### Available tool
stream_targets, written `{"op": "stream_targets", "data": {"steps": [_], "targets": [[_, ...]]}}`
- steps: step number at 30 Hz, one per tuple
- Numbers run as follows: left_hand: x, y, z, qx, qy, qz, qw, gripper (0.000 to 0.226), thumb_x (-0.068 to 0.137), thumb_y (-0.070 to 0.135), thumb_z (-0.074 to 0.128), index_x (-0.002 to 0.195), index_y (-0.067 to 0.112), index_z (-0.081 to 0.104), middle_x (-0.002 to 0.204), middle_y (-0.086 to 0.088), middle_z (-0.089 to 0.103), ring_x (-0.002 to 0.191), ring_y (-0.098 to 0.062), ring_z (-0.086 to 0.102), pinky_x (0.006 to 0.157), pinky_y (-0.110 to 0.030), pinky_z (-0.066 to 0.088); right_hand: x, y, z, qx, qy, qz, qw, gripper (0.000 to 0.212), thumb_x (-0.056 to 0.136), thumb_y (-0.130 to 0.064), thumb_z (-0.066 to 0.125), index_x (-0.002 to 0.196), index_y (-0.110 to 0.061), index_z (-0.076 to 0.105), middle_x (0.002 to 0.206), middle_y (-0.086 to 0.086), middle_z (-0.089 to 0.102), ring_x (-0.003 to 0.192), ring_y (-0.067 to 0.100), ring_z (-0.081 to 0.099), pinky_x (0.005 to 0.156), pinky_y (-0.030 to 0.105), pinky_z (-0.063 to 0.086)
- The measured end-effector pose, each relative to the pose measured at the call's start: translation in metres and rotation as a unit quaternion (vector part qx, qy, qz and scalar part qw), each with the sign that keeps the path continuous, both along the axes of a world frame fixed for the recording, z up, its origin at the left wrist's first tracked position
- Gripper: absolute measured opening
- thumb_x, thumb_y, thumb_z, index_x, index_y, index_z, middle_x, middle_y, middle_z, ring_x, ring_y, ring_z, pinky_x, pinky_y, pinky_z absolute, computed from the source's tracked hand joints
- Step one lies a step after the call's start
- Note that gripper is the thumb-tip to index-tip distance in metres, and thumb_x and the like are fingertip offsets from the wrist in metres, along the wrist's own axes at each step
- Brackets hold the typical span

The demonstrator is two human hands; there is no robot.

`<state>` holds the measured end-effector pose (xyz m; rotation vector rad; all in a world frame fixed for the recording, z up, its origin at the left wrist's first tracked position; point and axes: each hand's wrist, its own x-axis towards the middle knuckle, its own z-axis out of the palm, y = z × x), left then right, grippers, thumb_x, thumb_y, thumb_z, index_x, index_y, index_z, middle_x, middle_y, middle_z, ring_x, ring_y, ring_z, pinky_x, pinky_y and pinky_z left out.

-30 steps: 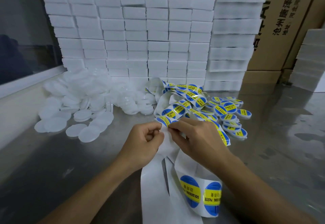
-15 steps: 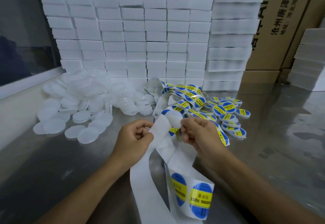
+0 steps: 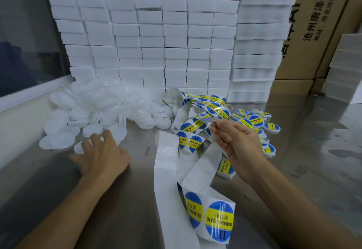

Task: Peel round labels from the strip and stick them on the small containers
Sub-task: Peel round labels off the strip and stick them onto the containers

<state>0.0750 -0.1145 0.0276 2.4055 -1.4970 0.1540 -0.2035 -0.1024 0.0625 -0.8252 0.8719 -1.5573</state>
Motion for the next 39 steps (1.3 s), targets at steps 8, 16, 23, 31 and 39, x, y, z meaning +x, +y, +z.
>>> {"op": "stream_targets", "data": {"steps": [8, 16, 23, 31, 39], "targets": [[0.012, 0.001, 0.004, -0.038, -0.005, 0.002, 0.999, 0.044, 0.083, 0.024, 0.061, 0.122, 0.007, 0.050, 0.120, -0.019, 0.052, 0.111, -0.039, 0.050, 0.086, -0.044, 0.043, -0.001, 0.000, 0.003, 0.005, 0.054, -0.056, 0.997, 0.016, 0.077, -0.001, 0.075, 0.082, -0.016, 0.077, 0.086, 0.002, 0.077, 0.077, 0.009, 0.072, 0.063, 0.018, 0.054], [-0.021, 0.008, 0.013, -0.324, -0.023, -0.233, 0.917, 0.034, 0.083, 0.018, 0.064, 0.114, 0.003, 0.062, 0.112, -0.018, 0.057, 0.097, -0.038, 0.057, 0.082, -0.050, 0.045, 0.001, 0.001, -0.003, -0.056, 0.181, -0.060, 0.980, 0.021, 0.082, -0.017, 0.075, 0.099, -0.029, 0.074, 0.091, -0.010, 0.076, 0.082, 0.011, 0.073, 0.067, 0.026, 0.057], [-0.062, 0.026, 0.020, -0.426, -0.030, -0.458, 0.780, 0.019, 0.089, 0.019, 0.065, 0.088, 0.000, 0.066, 0.095, -0.014, 0.060, 0.095, -0.031, 0.061, 0.081, -0.037, 0.052, 0.024, 0.016, -0.005, -0.174, 0.304, -0.008, 0.937, 0.041, 0.073, -0.037, 0.076, 0.112, -0.028, 0.071, 0.130, -0.005, 0.052, 0.082, 0.011, 0.071, 0.065, 0.022, 0.053], [-0.075, 0.034, 0.018, -0.387, -0.089, -0.528, 0.751, 0.014, 0.090, 0.013, 0.066, 0.082, 0.002, 0.069, 0.102, -0.018, 0.065, 0.123, -0.033, 0.056, 0.093, -0.037, 0.051, 0.029, 0.015, -0.006, -0.175, 0.315, 0.008, 0.933, 0.025, 0.083, -0.017, 0.073, 0.060, -0.025, 0.073, 0.099, 0.008, 0.065, 0.105, -0.007, 0.059, 0.070, 0.029, 0.052], [-0.071, 0.028, 0.016, -0.442, -0.068, -0.495, 0.745, 0.015, 0.082, -0.011, 0.064, 0.091, -0.004, 0.073, 0.091, -0.015, 0.070, 0.099, -0.032, 0.068, 0.085, -0.037, 0.054, 0.025, 0.014, -0.006, -0.137, 0.234, 0.001, 0.963, 0.020, 0.078, -0.033, 0.072, 0.079, -0.014, 0.077, 0.094, -0.008, 0.068, 0.073, 0.004, 0.069, 0.057, 0.021, 0.051]]}}
